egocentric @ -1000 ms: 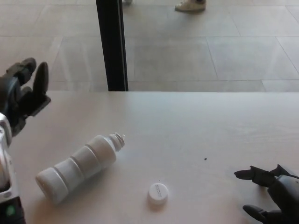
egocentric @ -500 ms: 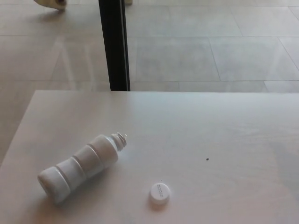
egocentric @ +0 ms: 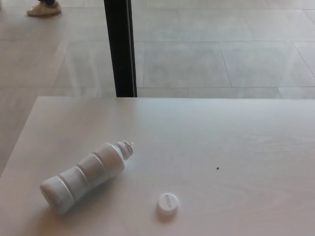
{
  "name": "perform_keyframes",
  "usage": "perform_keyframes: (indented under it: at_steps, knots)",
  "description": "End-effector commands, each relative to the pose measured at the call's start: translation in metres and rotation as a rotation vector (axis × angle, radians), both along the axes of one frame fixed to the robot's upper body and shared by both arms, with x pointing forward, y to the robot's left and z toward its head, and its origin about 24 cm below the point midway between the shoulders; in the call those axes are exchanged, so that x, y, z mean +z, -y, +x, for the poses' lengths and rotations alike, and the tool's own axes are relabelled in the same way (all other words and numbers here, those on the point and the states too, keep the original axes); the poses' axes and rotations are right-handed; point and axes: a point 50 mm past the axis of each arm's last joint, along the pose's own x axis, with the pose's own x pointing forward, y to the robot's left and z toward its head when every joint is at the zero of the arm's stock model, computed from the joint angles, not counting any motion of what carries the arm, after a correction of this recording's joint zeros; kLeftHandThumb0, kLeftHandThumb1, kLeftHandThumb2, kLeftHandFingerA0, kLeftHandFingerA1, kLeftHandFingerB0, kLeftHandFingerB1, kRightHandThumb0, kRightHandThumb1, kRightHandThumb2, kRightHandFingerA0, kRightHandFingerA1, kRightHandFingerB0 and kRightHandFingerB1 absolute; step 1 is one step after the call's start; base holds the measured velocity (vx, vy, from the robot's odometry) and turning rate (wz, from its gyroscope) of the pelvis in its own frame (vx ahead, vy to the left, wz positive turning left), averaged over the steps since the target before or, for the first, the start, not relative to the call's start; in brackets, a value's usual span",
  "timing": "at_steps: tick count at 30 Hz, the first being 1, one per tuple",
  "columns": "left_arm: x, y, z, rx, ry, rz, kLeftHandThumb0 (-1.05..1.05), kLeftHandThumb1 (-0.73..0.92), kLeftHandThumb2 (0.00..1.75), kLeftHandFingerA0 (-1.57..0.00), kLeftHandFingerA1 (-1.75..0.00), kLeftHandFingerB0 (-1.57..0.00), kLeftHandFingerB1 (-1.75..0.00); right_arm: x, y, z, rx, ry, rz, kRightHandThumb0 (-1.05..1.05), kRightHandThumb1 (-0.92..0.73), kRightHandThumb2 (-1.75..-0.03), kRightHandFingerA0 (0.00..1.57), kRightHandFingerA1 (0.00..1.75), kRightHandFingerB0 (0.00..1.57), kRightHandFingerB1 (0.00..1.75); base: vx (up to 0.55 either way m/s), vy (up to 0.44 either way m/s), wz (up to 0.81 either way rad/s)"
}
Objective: The robot uses its left hand to to lift the bottle kept on the middle of the desk and tilts it towards its right hand. It then uses its right hand to rotate its cap to open it and places the bottle and cap back on the desk
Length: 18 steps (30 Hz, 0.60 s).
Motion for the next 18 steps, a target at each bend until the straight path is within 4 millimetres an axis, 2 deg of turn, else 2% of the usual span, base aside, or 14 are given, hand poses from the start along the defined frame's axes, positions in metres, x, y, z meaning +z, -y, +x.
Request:
perform_keyframes:
  at_steps: [1,3,4,5,6,7,8,10,11,14,15,16,17,18]
  knots:
    - [-0.047,-0.013,-0.093,0.458,0.058,0.029,-0.9,0.67,1.2,0.0,-0.44,0.0,-0.43,-0.113,0.055,-0.141,-0.745,0.573,0.74,-0.69,-0.51,-0.78,1.0,1.75,0.17,1.16,0.0,0.0,0.0]
    - [-0.053,-0.01,-0.094,0.478,0.046,0.012,-0.9,0.67,1.2,0.0,-0.44,0.0,-0.43,-0.12,0.054,-0.143,-0.756,0.588,0.785,-0.69,-0.51,-0.78,1.0,1.75,0.17,1.16,0.0,0.0,0.0]
    - [-0.065,-0.001,-0.095,0.454,0.029,-0.024,-0.89,0.9,0.71,0.0,-0.32,0.0,-0.31,-0.136,0.047,-0.14,-0.863,0.696,0.894,-0.65,-0.52,-0.84,0.32,1.75,0.06,1.35,0.0,0.0,0.0]
    - [-0.072,0.006,-0.096,0.428,-0.002,-0.028,-0.89,0.72,1.19,0.0,-0.4,0.0,-0.44,-0.144,0.043,-0.14,-0.922,0.778,0.95,-0.64,-0.46,-0.93,0.58,1.75,0.08,1.37,0.0,0.0,0.0]
    - [-0.077,0.012,-0.097,0.403,-0.051,-0.026,-0.82,0.71,1.19,0.0,-0.45,0.0,-0.48,-0.151,0.039,-0.141,-0.953,0.801,0.967,-0.62,-0.42,-1.01,0.73,1.75,0.1,1.36,0.0,0.0,0.0]
    - [-0.09,0.026,-0.101,0.391,-0.111,-0.056,-0.76,0.92,0.66,-0.06,-0.64,-0.01,-0.6,-0.166,0.032,-0.142,-1.001,0.791,1.027,-0.6,-0.5,-1.04,0.44,1.75,0.0,1.43,0.0,0.0,0.0]
    - [-0.1,0.037,-0.104,0.369,-0.146,-0.079,-0.75,0.9,0.64,-0.03,-0.62,0.0,-0.46,-0.176,0.026,-0.146,-1.014,0.782,1.07,-0.56,-0.51,-1.06,0.16,1.75,0.0,1.45,0.0,0.0,0.0]
    - [-0.106,0.045,-0.107,0.334,-0.198,-0.089,-0.76,0.86,0.66,-0.07,-0.63,0.0,-0.47,-0.184,0.021,-0.149,-1.019,0.731,1.08,-0.5,-0.5,-1.1,0.25,1.75,0.0,1.46,0.0,0.0,0.0]
    - [-0.113,0.055,-0.112,0.282,-0.282,-0.105,-0.78,0.85,0.66,-0.08,-0.63,0.0,-0.48,-0.194,0.013,-0.153,-1.025,0.632,1.09,-0.51,-0.47,-1.1,0.17,1.75,0.0,1.43,0.0,0.0,0.0]
    - [-0.116,0.062,-0.12,0.19,-0.376,-0.104,-0.79,0.84,0.65,-0.14,-0.66,0.0,-0.51,-0.202,0.006,-0.157,-1.028,0.528,1.06,-0.54,-0.43,-1.02,0.18,1.69,0.01,1.4,0.0,0.0,0.0]
    - [-0.115,0.063,-0.13,0.112,-0.425,-0.105,-0.81,0.81,0.66,-0.15,-0.65,-0.01,-0.54,-0.208,0.003,-0.159,-1.019,0.51,1.084,-0.57,-0.38,-1.02,0.51,1.75,0.15,1.3,0.0,0.0,0.0]
    - [-0.114,0.062,-0.133,0.097,-0.436,-0.1,-0.81,0.81,0.66,-0.15,-0.65,-0.01,-0.54,-0.209,0.002,-0.166,-1.028,0.509,1.084,-0.57,-0.38,-1.02,0.51,1.75,0.15,1.3,0.0,0.0,0.0]
    - [-0.113,0.06,-0.136,0.163,-0.445,-0.086,-0.41,0.47,1.09,-0.04,-0.55,-0.08,-0.59,-0.212,-0.001,-0.167,-1.024,0.368,1.049,-0.63,-0.39,-0.95,0.47,1.75,0.14,1.3,0.0,0.0,0.0]
    - [-0.113,0.06,-0.138,0.179,-0.444,-0.082,-0.82,0.62,0.98,-0.19,-0.65,-0.1,-0.61,-0.213,-0.002,-0.169,-1.018,0.358,1.051,-0.6,-0.38,-0.94,0.71,1.74,0.17,1.16,0.0,0.0,0.0]
